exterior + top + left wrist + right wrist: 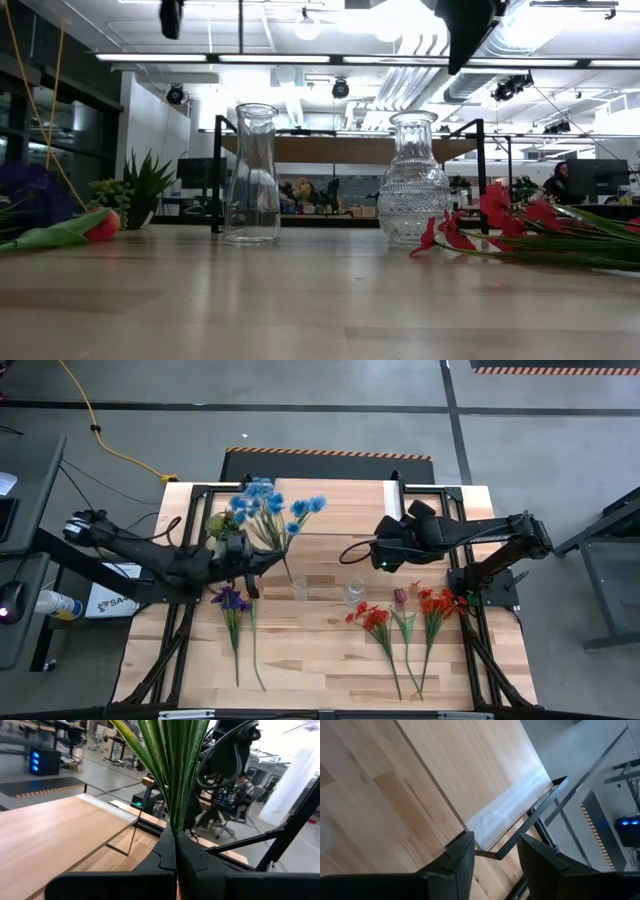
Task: Pick and place flowers into a vace then onto a shelf
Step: Put the blue flower into the left transparent crystal vase
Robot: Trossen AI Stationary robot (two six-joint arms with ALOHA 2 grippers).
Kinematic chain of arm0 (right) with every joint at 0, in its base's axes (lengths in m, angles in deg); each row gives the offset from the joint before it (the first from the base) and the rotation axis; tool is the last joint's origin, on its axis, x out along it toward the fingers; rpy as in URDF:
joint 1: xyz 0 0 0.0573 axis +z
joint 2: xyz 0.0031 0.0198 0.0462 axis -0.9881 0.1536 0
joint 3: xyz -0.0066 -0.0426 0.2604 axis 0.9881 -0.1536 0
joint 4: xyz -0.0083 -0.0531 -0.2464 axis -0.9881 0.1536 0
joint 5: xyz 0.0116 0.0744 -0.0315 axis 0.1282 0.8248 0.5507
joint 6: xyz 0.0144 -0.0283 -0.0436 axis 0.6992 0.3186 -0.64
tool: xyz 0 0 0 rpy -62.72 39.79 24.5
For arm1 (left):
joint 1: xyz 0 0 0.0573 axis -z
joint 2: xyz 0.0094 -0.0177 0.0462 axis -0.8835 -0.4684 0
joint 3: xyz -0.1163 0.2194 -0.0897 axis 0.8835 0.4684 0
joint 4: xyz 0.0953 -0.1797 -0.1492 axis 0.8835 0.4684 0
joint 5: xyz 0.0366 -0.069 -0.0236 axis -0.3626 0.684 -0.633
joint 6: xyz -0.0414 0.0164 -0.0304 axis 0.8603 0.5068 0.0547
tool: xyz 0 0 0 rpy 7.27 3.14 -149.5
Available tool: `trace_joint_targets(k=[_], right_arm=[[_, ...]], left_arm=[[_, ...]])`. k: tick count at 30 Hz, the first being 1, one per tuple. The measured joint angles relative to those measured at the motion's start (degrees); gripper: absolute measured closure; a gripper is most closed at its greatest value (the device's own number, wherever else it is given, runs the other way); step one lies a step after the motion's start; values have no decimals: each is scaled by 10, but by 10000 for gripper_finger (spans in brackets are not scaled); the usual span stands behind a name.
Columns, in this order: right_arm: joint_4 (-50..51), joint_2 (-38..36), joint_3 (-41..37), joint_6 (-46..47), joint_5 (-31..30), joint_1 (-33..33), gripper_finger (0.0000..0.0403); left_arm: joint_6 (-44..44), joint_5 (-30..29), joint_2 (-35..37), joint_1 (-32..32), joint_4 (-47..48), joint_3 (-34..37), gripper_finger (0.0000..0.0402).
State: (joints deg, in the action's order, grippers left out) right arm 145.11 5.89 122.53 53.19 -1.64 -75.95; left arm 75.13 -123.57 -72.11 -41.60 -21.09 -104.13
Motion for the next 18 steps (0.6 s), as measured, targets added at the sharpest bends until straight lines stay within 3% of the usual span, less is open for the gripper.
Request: trace_joint_targets(k=[6,18], right_arm=[[-19,0,0,11,0,0,263],[-40,0,0,29,1,0,263]], left_arm=[[-33,-107,0,77,0,0,375],[-65,-145,-27,96,-12,0,375]])
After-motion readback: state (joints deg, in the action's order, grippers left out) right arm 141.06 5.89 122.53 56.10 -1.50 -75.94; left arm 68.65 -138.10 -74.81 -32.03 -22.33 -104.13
